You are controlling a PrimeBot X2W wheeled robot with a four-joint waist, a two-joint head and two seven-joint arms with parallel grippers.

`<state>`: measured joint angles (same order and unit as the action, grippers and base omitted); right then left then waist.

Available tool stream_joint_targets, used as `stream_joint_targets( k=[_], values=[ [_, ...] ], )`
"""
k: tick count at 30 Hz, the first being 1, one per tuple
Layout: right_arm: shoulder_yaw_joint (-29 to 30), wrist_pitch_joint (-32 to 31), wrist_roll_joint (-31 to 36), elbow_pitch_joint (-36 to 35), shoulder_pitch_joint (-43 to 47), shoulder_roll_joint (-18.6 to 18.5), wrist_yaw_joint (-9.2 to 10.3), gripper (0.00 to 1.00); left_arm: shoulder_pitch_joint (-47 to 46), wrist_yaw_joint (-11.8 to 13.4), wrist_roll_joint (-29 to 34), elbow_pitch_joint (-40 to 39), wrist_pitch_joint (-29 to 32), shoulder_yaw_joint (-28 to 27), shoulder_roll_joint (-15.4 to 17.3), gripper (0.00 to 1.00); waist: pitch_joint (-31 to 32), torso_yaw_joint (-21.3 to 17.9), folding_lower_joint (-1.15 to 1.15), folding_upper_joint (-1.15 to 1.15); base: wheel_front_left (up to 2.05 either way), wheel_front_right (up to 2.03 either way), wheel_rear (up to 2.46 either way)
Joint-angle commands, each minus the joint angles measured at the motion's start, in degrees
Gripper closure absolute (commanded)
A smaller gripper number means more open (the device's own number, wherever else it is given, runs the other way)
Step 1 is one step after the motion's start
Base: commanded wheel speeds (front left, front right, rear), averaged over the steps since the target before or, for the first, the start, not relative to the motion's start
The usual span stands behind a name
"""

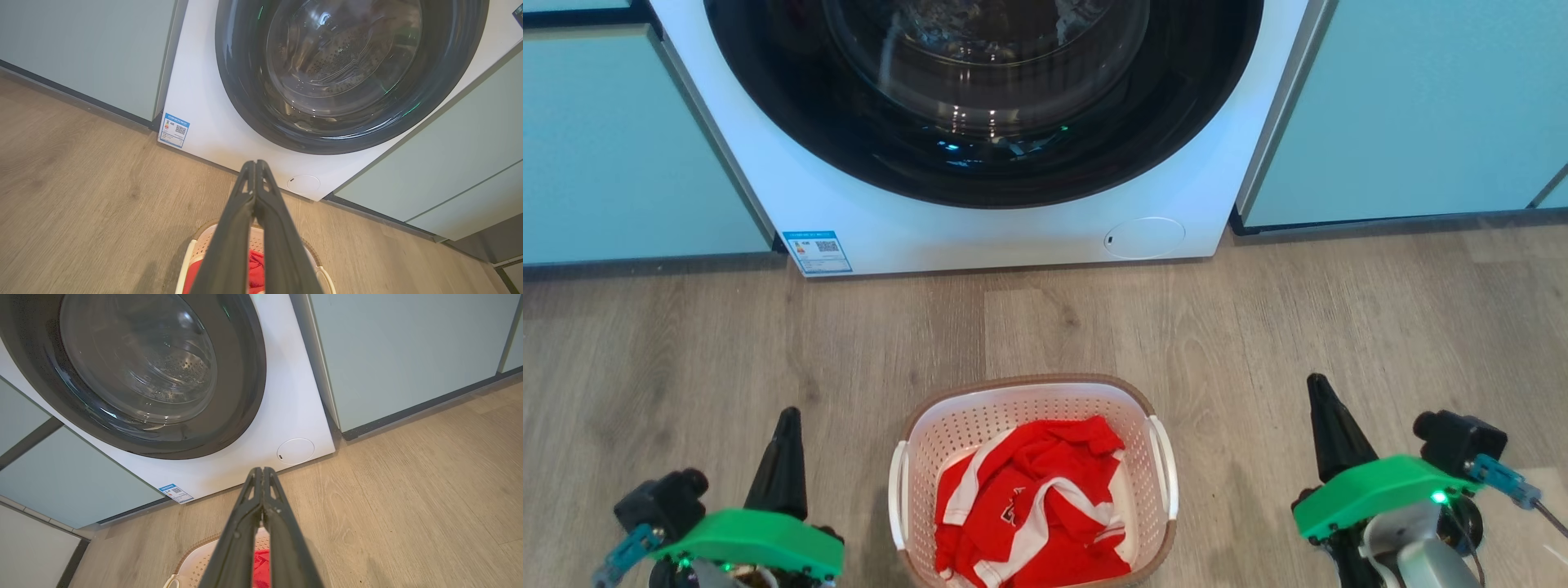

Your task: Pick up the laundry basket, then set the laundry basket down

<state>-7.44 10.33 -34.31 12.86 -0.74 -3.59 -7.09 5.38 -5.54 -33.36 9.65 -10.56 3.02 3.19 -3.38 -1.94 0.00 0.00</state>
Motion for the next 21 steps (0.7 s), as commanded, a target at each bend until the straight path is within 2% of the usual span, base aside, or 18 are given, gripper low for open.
stream_joint_targets(
  k=[1, 21],
  values=[
    [0.27, -0.19, -1.47, -1.52, -2.37, -0.75, -0.10, 1.00, -3.14, -0.48, -1.39, -1.54, 0.41, -1.11, 0.69, 1.00, 0.03, 0.02, 0.00, 0.00, 0.00, 0.00, 0.00],
    [2.35, -3.08, -14.39, -1.00, -2.96, -1.07, -0.17, 1.00, -4.88, -0.80, -14.32, -0.35, 3.50, -2.30, 0.93, 1.00, 0.71, 0.43, 0.00, 0.00, 0.00, 0.00, 0.00]
  ],
)
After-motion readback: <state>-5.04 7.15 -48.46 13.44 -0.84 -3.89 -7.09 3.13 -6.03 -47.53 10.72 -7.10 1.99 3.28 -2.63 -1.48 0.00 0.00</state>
